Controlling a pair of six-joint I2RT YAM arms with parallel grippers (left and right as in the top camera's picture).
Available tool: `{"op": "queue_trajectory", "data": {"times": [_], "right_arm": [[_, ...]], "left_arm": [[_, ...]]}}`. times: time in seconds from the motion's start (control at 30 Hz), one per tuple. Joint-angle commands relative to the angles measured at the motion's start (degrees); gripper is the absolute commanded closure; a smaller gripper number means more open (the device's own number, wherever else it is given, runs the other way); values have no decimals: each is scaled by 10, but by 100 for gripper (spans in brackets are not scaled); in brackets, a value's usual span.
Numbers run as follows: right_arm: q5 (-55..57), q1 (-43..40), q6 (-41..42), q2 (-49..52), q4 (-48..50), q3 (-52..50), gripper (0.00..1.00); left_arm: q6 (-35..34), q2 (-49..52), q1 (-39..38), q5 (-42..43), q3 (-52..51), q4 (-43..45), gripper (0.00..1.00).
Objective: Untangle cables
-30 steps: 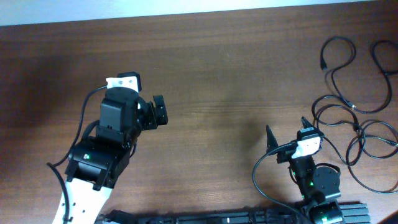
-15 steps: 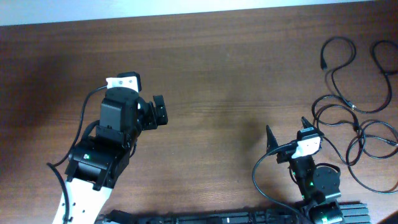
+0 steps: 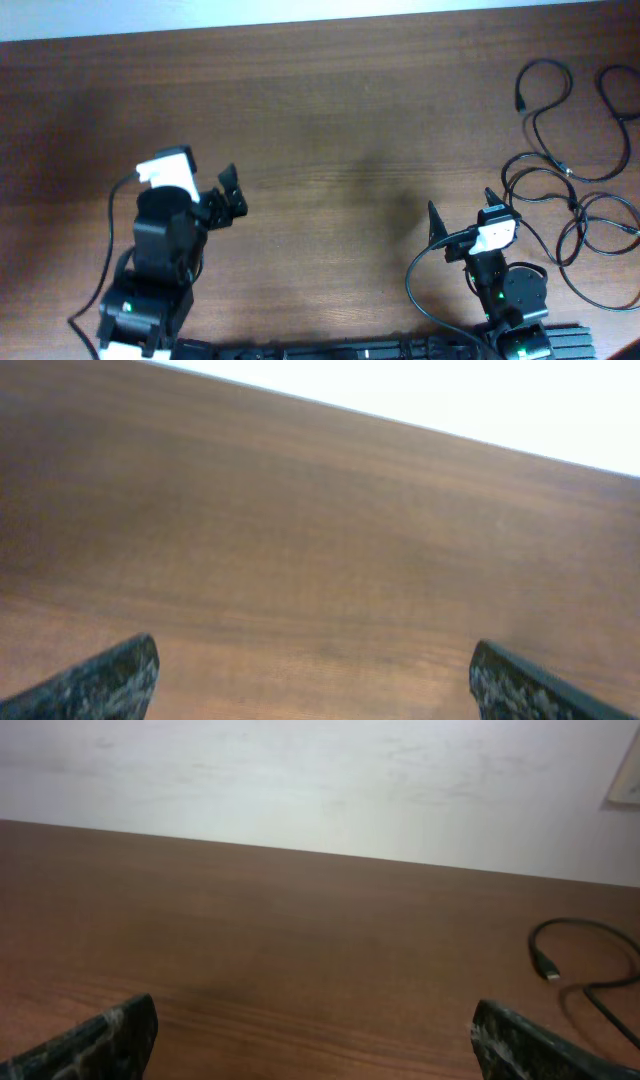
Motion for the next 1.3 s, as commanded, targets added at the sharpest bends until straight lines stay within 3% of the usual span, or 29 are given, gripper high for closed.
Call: {"op": "queue_trajectory", "data": {"times": [0.0,0.27,0.53,0.6,0.77,0.87,0.9,1.27], "right_arm": [[7,2,0,-6,-4,-3,1],[7,2,0,-6,-4,-3,1],[7,2,0,-6,-4,-3,1],[7,2,0,-6,-4,-3,1],[7,2,0,-6,-4,-3,1],[7,2,0,-6,-4,-3,1],[7,2,0,-6,-4,-3,1],[7,2,0,-6,-4,-3,1]], "left_arm": [[66,-75,31,50,-104,110,1],[113,-237,99,171,-287,355,1],[117,-398,146,175,-444,537,1],[116,-447,148,160,-444,477,1],[116,-445,150,115,-444,391,1],[117,-444,150,74,-444,251,1],[146,-443,150,88,-444,252,1],[146,-444,150,98,-444,252,1]]}}
